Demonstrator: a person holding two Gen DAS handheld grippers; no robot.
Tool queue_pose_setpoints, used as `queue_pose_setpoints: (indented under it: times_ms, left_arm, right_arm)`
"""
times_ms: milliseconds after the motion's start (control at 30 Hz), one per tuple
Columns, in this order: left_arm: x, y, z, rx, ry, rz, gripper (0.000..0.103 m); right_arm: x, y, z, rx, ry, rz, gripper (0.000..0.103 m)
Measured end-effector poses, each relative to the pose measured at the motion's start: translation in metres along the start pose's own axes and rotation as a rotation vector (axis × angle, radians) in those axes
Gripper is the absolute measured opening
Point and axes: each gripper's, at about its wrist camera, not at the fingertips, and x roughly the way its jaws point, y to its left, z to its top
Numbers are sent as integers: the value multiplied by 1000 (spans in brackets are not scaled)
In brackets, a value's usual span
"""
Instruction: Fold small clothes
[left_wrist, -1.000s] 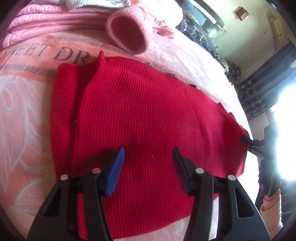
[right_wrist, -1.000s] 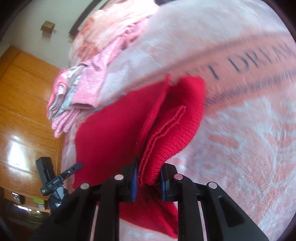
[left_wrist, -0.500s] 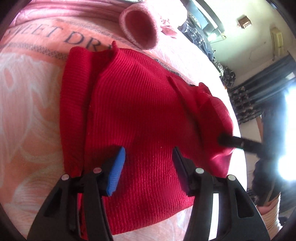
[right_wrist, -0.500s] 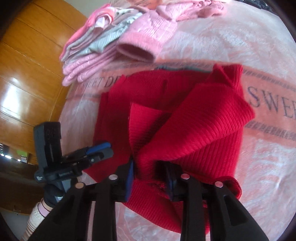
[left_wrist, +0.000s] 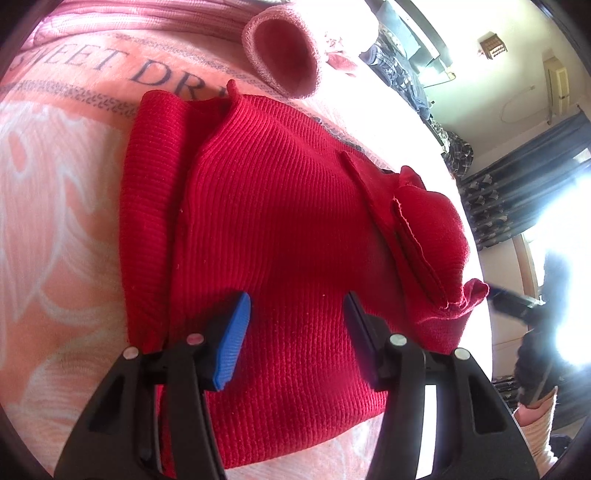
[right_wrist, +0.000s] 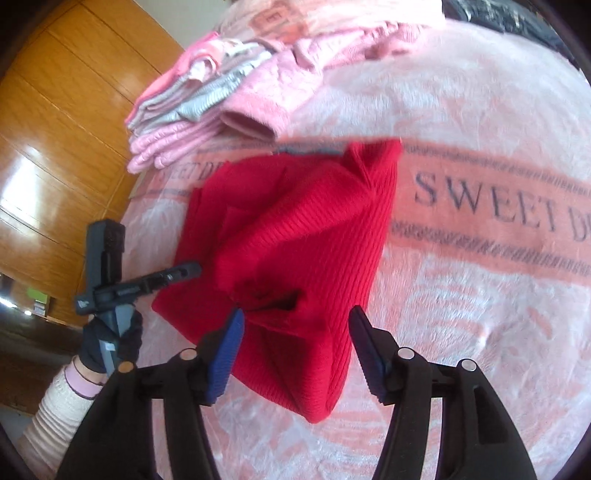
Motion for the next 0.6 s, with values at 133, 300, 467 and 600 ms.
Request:
queue_pose_setpoints:
  times_ms: [133, 300, 467, 600]
  left_arm:
    - [0, 4, 2, -21, 5, -18, 52]
    - [0, 5, 2, -8, 8, -11, 52]
    - [1, 4, 2, 1, 6, -15, 52]
    - [0, 6, 3, -5, 12, -29, 52]
  right_arm:
    - [19, 1, -10, -21, 15, 60, 14]
    - [39, 35, -25, -109, 92, 206, 25]
    - [40, 34, -19, -50, 95, 275, 39]
    - [16, 9, 7, 54, -7, 222, 49]
